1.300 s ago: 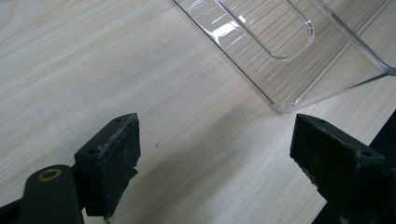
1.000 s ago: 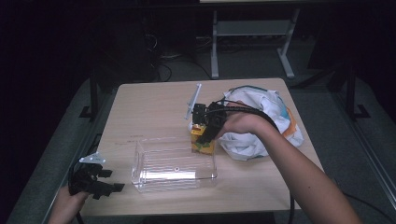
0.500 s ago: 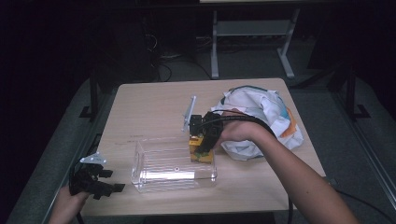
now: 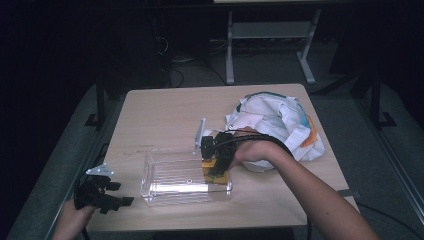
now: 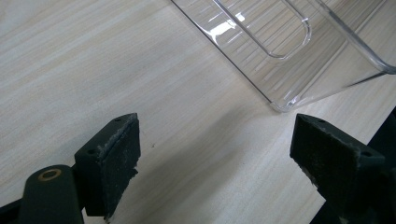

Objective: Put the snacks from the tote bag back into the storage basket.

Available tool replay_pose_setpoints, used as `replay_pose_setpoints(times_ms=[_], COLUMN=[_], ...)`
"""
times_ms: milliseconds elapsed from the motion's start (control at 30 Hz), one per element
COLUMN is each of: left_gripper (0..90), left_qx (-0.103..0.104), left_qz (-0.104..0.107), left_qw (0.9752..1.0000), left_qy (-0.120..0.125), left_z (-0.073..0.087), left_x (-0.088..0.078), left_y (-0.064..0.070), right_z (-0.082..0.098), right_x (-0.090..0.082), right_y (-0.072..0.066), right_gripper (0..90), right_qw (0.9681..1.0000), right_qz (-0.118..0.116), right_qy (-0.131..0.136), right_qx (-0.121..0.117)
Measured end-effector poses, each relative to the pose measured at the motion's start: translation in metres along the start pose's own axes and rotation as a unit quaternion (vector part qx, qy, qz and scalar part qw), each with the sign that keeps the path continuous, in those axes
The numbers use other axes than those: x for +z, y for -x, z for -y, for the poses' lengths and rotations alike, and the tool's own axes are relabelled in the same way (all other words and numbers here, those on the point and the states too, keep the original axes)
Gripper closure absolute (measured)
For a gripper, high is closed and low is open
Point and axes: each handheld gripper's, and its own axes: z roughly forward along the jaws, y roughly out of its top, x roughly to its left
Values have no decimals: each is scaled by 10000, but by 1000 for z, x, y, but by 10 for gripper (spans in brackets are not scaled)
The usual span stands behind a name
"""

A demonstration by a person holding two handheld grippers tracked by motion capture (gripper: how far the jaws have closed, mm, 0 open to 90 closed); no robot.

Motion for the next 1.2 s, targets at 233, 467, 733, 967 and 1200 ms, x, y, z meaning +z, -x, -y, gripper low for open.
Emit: replay_pose_setpoints(times_ms=[233,467,733,967,1200], left_gripper=[160,160,160,160,160], left_qx=[7,-18,-22,-17,-23], left_qz=[1,7,19,21,23], left_qw=[10000,10000,10000,10000,10000], left_qy=[-4,-7,-20,-20,-26], left_z=[-1,-1,-1,-1,-1], left_x=[0,0,1,1,1], left_y=[1,1,1,2,2], right_z=[2,5,7,9,10], right_x=[7,16,25,30,34], right_y=[-5,-10,-14,-17,-18], right_gripper=[513,513,513,512,511], right_qw=[10000,9999,9998,9996,9992], right_qz=[-11,-53,-83,-54,-90], right_qy=[-15,-64,-109,-139,-141], right_qx=[-42,-121,-133,-238,-364])
